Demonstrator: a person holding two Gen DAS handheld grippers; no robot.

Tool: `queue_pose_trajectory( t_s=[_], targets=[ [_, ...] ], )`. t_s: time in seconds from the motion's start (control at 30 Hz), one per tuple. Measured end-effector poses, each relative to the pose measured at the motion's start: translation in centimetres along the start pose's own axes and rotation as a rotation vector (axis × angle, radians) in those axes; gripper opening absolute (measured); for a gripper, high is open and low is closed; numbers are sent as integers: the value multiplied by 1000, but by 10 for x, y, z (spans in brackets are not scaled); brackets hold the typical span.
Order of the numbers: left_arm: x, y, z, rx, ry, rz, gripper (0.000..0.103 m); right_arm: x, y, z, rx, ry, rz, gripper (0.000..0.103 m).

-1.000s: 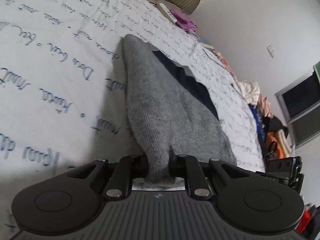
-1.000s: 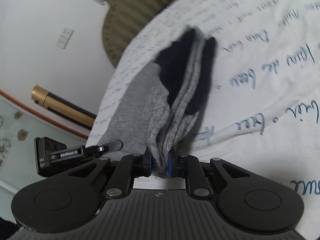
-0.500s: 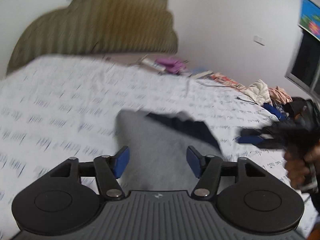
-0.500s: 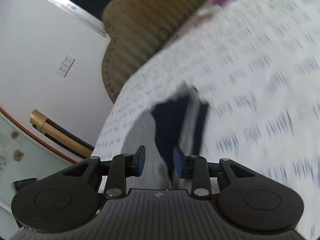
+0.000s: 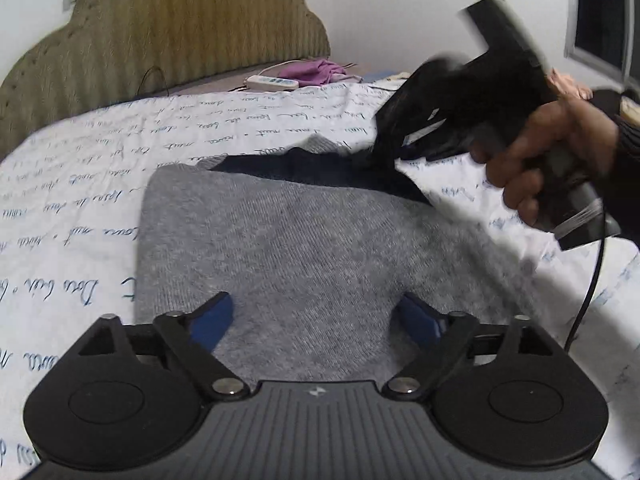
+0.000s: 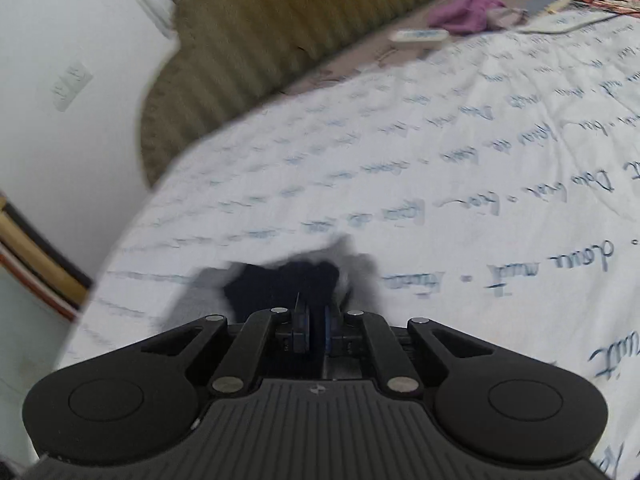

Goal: Fold small clothes
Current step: 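Open both grippers and lift them away from the folded grey sweater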

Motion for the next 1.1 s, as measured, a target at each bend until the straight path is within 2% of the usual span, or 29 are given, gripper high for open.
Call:
queue_pose_trajectory(
  t_s=[0.03,0.07,0.2,0.27,0.33,0.37,0.43,0.47,0.5,0.53,0.6,0.67,0.73,0.8,0.83,0.9,0.97,1.0,1.07,1.1],
  targets=[
    [-1,5,3,5,4,28,98,-7,6,11,-34,-35,-17,8],
    [-2,6,1,10,6,38,98,-14,9,16,-32,-49,-18,9],
    [10,-6,-29,-43,37,-45,97,-11,6,-14,1,51,53,18],
    [20,-16,-44,-37,80,-67,98,-3,0,-38,8,132,64,19],
    [30,-25,-47,-15,118,-84,98,2,-17,-57,70,163,55,20],
    [33,-30,-42,7,123,-88,98,1,-27,-60,110,151,44,22],
    [34,-35,-23,62,108,-70,98,-7,-47,-58,163,105,14,34],
    [31,-36,-12,78,76,-50,98,-13,-54,-52,176,74,-3,42],
    [25,-37,2,97,21,-40,97,-20,-58,-44,171,43,-26,45],
    [19,-37,12,100,-19,-34,98,-26,-59,-35,146,8,-45,45],
    [9,-38,18,98,11,-37,100,-44,-48,-11,64,-70,-72,33],
    [11,-41,16,92,4,-73,100,-49,-38,-7,87,-6,-97,32],
    [17,-46,6,89,-9,-113,100,-45,-34,-9,79,-11,-38,32],
    [21,-50,-17,77,6,-141,100,-41,-44,-26,57,-5,-40,39],
    [21,-52,-30,66,27,-146,100,-40,-51,-40,64,19,-60,38],
    [19,-48,-50,33,58,-143,100,-45,-63,-79,128,79,-84,49],
    [12,-38,-56,-15,45,-124,100,-59,-70,-105,217,77,-48,62],
    [6,-33,-52,-35,26,-111,100,-70,-70,-110,242,60,-27,61],
    [-12,-28,-34,-32,-53,-112,100,-92,-60,-103,205,7,9,60],
    [-20,-27,-26,-5,-53,-90,100,-101,-50,-96,162,-17,38,50]
  ],
)
Point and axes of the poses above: each gripper's, at about its wrist camera, not at the fingertips, and z roughly the way its jaws point, y to its right, x to its top, the point moved 4 cm from there along z, roughly the way its jaws point, and after that the axes turned 12 degrees about y, right-handed, at the moved point
